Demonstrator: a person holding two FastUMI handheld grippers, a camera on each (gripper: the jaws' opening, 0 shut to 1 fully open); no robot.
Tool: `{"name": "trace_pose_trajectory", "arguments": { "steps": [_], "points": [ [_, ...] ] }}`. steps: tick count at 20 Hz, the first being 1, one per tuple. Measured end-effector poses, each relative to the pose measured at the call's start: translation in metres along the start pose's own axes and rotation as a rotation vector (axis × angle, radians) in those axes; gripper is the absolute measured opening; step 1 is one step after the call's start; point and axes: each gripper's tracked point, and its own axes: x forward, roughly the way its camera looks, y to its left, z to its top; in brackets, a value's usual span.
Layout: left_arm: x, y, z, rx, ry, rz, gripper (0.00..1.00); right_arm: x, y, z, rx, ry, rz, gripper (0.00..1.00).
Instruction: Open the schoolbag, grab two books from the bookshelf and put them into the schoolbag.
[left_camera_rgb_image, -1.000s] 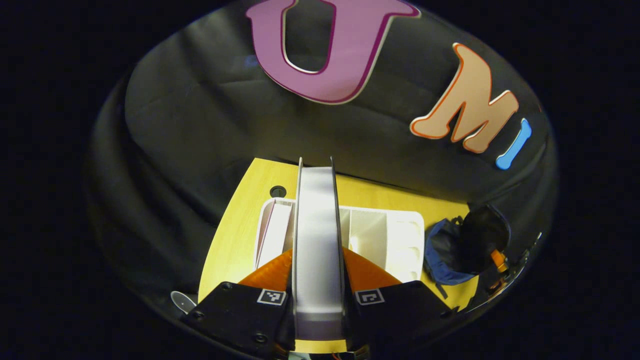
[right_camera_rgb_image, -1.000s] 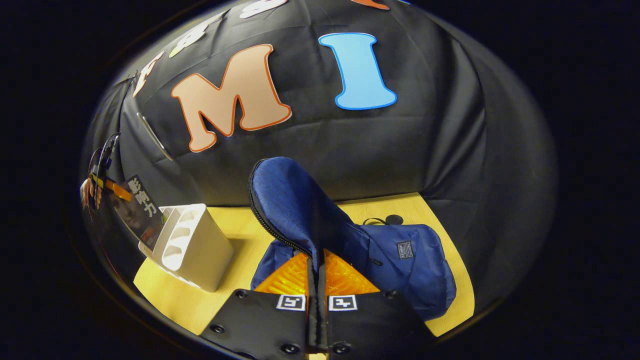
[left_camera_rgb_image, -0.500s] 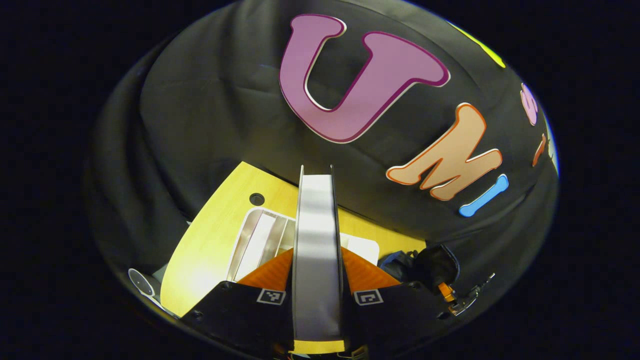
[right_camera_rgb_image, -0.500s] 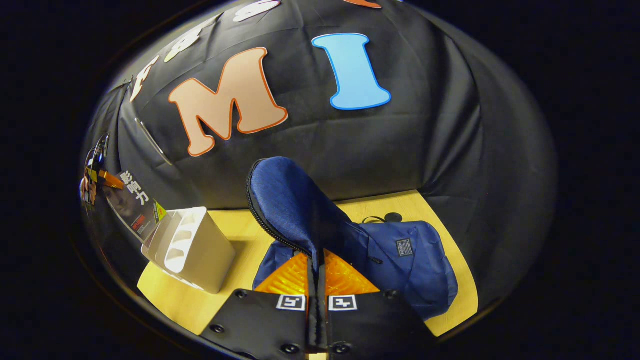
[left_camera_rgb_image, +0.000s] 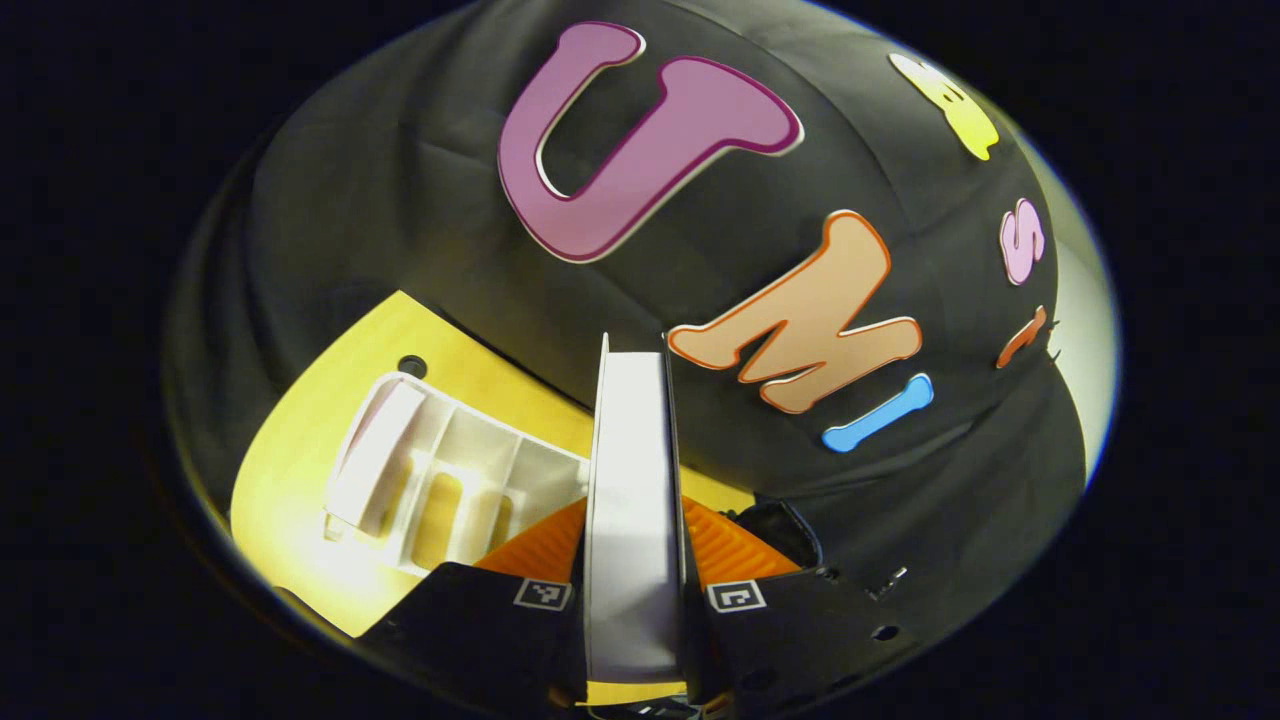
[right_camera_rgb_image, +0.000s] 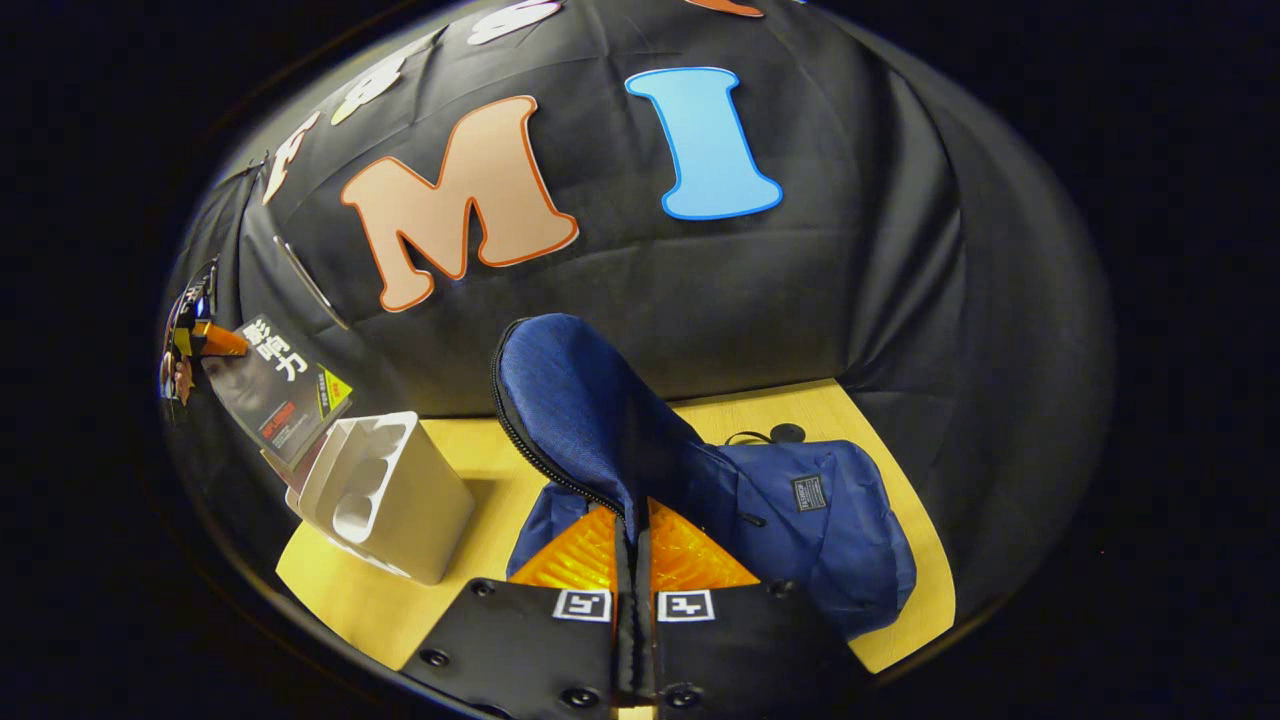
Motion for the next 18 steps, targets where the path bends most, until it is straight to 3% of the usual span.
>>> {"name": "trace_pose_trajectory", "arguments": {
  "steps": [9, 18],
  "points": [
    [0.07, -0.055, -0.068, -0.042, 0.088, -0.103, 0.35, -0.007, -0.005, 0.003, 0.013, -0.012, 0.01, 0.04],
    [0.15, -0.08, -0.146, -0.07, 0.192, -0.104, 0.35, -0.013, -0.007, 0.007, 0.02, -0.029, 0.023, 0.03]
  ]
}}
